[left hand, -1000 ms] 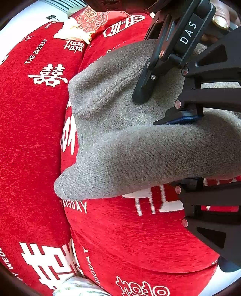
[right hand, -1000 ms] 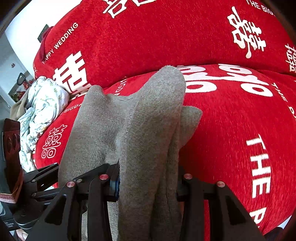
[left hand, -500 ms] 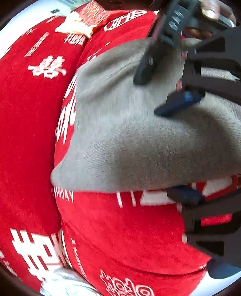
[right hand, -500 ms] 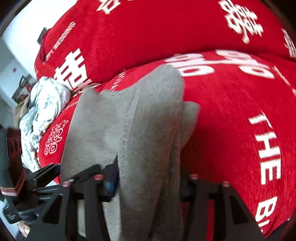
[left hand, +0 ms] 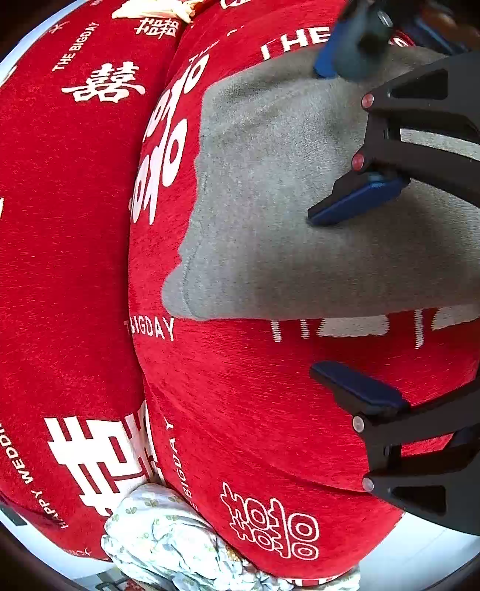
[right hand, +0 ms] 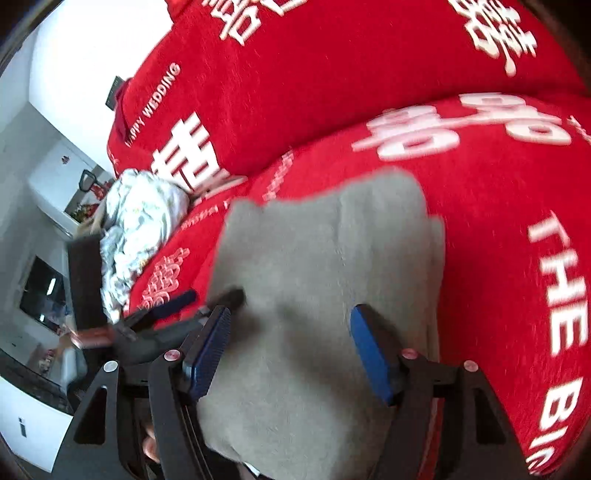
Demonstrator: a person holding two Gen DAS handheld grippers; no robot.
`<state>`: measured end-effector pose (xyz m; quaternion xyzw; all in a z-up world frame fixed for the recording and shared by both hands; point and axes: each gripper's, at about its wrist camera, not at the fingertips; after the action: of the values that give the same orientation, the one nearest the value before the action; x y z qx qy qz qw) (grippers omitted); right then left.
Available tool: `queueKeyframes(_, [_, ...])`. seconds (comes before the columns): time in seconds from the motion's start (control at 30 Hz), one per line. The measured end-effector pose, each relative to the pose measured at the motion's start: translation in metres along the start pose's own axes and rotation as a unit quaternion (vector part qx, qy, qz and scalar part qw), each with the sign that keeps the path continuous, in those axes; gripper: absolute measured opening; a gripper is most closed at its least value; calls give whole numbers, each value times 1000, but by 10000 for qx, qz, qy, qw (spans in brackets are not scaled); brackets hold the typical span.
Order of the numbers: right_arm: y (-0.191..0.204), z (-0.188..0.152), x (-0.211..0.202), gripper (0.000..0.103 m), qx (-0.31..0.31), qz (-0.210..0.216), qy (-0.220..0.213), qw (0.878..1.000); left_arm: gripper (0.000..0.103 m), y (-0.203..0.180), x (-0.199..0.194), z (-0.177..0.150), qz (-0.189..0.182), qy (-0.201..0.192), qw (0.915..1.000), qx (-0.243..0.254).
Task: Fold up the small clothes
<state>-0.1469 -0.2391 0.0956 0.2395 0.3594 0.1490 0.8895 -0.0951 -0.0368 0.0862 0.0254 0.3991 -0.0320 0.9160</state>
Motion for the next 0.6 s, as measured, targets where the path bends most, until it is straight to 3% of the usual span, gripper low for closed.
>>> queueKeyframes(0.1, [3, -19, -10, 71, -407, -117, -168, 9990, 93, 1, -8, -8, 43, -65, 9999, 102])
queueKeyframes(0.17, [9, -34, -21, 76, -817, -229, -216, 9962, 93, 0, -19, -16, -33, -131, 9998, 139])
queueKeyframes(0.3, [22, -71, -37, 83, -1940, -770, -190, 9778, 93, -10, -41, -36, -2, -381, 9982, 460])
queueKeyframes(0.37, [24, -88, -39, 83, -2257, -1000, 62, 9690, 93, -18, -55, -46, 10, -554, 9965, 621])
queueKeyframes(0.53, [36, -100, -68, 85, -2650, -1737, -699, 9459, 93, -16, -86, -54, -336, -878, 9946, 442])
queueKeyframes(0.6, [47, -97, -78, 87, -2787, -1955, -1021, 9347, 93, -14, -97, -55, -282, -1019, 9937, 363])
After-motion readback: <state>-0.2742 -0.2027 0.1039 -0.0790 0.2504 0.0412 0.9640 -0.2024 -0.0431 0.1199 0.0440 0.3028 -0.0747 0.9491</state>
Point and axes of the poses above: each gripper's, at about its wrist camera, not at the fingertips, and x roughly the way its jaws point, y to its left, z to its top, and after that the axes turned 12 degrees about -y, right-handed
